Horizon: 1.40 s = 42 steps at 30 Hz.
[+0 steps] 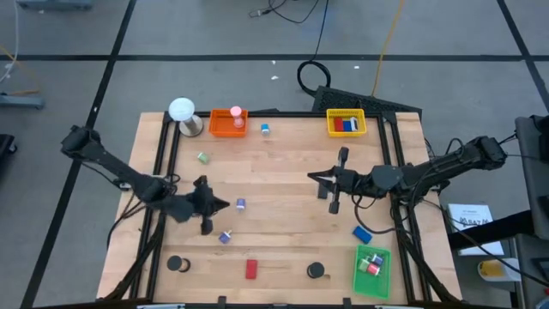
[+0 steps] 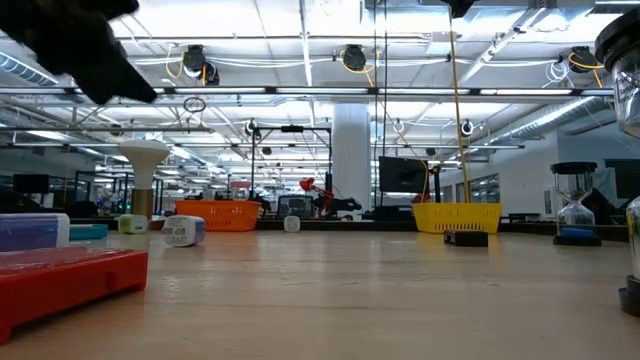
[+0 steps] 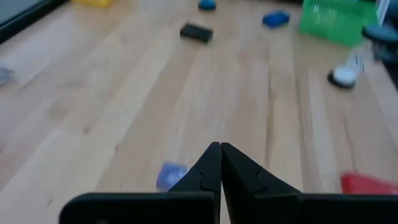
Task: Pick & Place Office items
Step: Put the orange hourglass into the orange basket
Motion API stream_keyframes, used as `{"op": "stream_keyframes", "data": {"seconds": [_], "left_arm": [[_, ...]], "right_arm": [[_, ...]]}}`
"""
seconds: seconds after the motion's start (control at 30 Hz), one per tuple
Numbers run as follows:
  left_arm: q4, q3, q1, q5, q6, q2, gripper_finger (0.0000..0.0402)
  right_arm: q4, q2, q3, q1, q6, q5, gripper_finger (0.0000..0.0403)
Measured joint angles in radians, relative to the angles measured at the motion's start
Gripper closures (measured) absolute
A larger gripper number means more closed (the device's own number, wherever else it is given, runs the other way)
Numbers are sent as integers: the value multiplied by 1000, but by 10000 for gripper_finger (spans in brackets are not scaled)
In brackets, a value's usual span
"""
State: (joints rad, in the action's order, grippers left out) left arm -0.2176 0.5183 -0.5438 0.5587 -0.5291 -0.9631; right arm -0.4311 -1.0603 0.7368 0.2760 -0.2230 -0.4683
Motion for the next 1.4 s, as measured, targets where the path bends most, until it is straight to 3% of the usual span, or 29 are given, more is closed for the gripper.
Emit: {"op": "stream_keyframes", "data": {"seconds": [0.13,0.37,0.53,0.8,1.0,1.4], "left_arm": [[-356,178,-86,14,-142,-70,397],[-720,409,-180,-175,-368,-265,397],[-774,506,-236,-288,-392,-370,397],[-800,619,-299,-377,-530,-400,397],[-969,680,-359,-378,-698,-400,396],[-1011,684,-448,-604,-964,-476,396]], "right_arm": [[-4,0,0,0,1,0,399],[-3,0,0,0,4,1,399],[135,-1,0,0,127,2,399],[278,0,0,0,371,2,399],[276,-1,0,0,360,2,399],[276,-1,0,0,360,2,399]]}}
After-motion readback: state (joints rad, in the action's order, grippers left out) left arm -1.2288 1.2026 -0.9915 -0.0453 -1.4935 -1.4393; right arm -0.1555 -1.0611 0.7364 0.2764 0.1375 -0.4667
